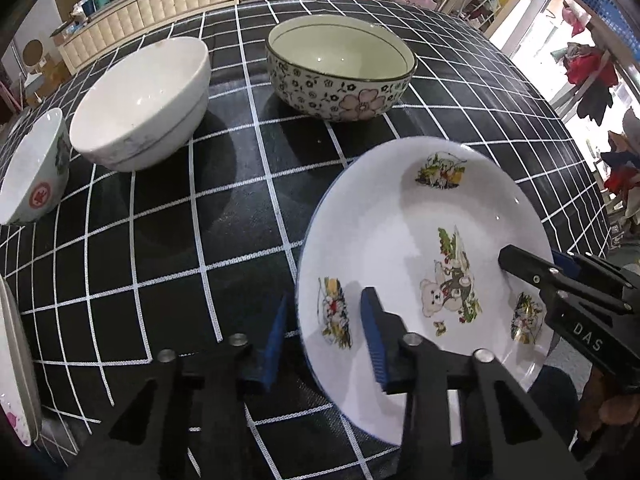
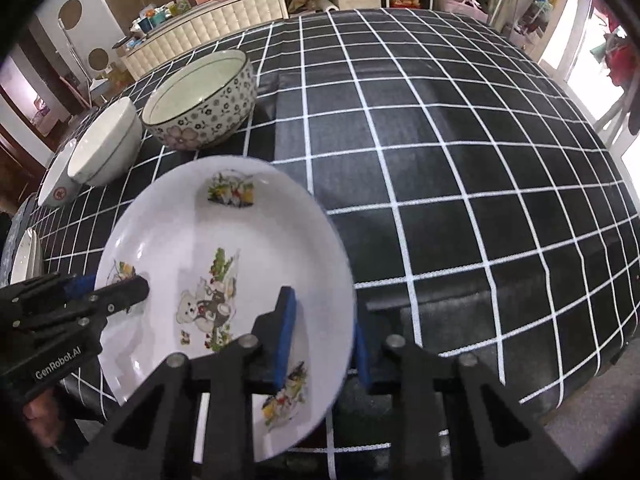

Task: Organize plates and bowls
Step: 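Grip the rim of the cartoon-print plate with the left tool, then lift the cartoon-print plate and carry it toward the plate stack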

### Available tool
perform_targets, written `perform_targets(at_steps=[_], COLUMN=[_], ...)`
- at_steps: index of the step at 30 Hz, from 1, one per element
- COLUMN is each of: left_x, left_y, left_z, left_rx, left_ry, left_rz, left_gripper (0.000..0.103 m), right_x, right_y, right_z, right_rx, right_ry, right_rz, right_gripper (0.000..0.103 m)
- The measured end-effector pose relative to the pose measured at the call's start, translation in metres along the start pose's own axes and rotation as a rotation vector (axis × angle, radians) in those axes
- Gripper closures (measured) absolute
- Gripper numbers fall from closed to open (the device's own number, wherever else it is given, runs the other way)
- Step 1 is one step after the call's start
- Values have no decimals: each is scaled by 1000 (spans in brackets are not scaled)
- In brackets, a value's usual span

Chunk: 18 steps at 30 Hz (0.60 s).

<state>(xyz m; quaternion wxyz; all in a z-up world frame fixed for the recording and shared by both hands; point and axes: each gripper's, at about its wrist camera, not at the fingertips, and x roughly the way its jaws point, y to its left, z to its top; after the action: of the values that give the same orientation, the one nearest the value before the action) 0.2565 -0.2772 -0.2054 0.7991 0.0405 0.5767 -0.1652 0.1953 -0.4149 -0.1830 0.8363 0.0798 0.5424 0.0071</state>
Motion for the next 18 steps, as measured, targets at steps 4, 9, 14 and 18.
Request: perform_targets(at_steps=[4, 9, 14, 18], left_x=[1, -2, -8, -19], left_y=[-6, -5, -2, 4], left_z=[3, 1, -3, -5], left_rx=[10, 2, 3, 0], left_ry=[-9, -8, -17, -30], left_rz=[19, 37, 46, 46], left_gripper=[78, 78, 78, 78], right_x=[-2, -3, -11, -19], right_y=[-3, -1, 8, 18], right_z=[-1, -5, -6, -6], right_rx=[28, 38, 34, 22], right_ry=[0, -7, -16, -30], right_rz=[11, 15, 23, 22], right_gripper=[74, 76, 76, 76])
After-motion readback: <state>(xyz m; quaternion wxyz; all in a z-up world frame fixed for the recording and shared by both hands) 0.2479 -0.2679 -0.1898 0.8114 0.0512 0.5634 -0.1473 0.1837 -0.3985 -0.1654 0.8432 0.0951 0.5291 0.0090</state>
